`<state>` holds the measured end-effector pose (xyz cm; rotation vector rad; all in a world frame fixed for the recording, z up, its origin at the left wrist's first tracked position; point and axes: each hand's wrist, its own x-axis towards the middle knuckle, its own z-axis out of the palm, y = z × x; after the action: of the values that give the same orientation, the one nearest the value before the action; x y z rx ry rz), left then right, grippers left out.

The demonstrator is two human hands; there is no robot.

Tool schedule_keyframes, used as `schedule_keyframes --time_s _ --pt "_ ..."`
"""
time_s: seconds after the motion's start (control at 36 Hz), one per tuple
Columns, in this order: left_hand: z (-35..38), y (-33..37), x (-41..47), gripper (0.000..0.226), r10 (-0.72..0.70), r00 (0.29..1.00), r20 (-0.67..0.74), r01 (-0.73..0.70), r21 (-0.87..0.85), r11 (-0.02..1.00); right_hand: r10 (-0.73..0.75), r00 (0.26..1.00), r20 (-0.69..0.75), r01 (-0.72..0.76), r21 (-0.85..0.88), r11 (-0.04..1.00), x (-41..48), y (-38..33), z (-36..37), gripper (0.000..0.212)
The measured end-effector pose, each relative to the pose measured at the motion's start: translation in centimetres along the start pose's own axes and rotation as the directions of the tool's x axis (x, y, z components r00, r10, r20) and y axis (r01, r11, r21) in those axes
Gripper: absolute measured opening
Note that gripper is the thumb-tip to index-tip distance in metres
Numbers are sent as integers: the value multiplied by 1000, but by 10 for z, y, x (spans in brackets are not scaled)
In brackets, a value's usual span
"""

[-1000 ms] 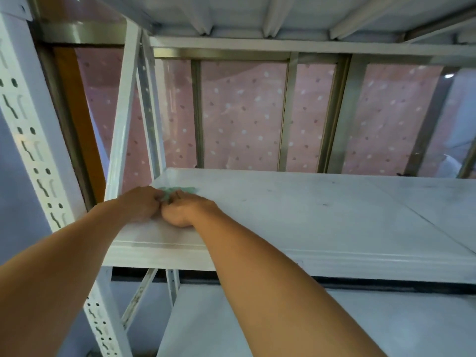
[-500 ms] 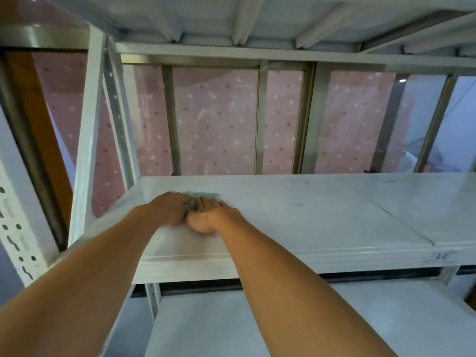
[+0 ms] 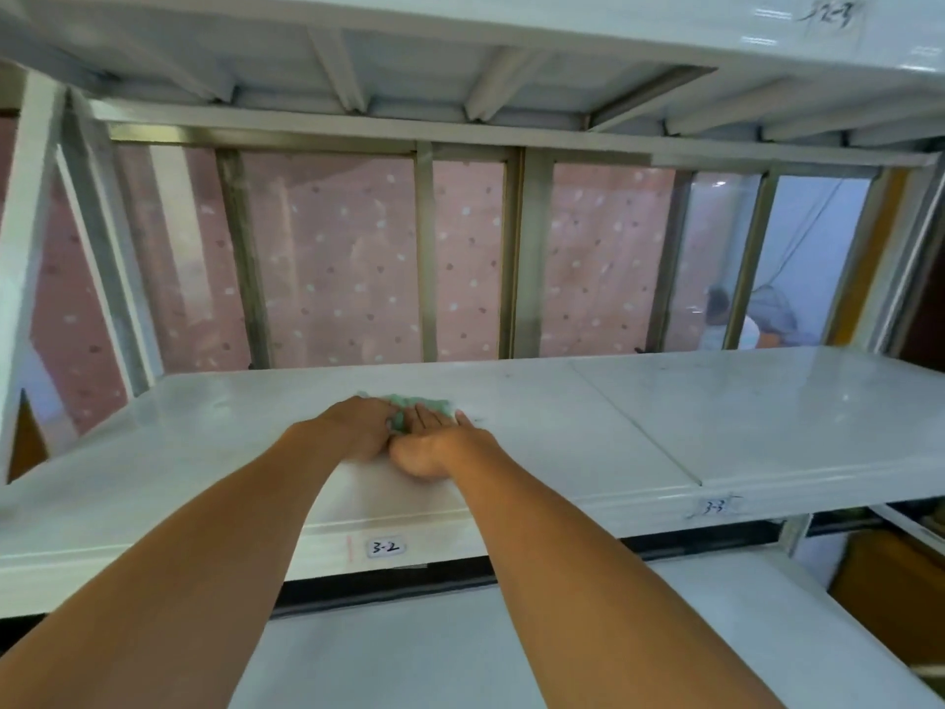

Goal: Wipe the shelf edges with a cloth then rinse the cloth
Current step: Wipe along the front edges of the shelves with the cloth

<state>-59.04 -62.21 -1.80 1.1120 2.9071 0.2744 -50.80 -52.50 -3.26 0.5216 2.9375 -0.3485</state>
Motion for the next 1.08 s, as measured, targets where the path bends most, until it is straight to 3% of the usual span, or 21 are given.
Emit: schedule_keyframes --time_s 0.31,0.5,0.81,1.08 --pt "22 124 27 41 54 999 -2 -54 1 999 39 999 -4 -39 -21 999 -44 120 -30 63" --pt "42 201 48 40 136 990 41 -139 87 987 71 997 -15 -71 -45 996 -71 198 -45 63" --pt "64 308 74 39 177 984 -17 -177 -19 984 103 993 -51 -104 1 995 -94 303 -61 63" --pt "80 387 86 40 232 972 38 -234 85 969 131 990 -59 -131 1 991 -119 377 -64 64"
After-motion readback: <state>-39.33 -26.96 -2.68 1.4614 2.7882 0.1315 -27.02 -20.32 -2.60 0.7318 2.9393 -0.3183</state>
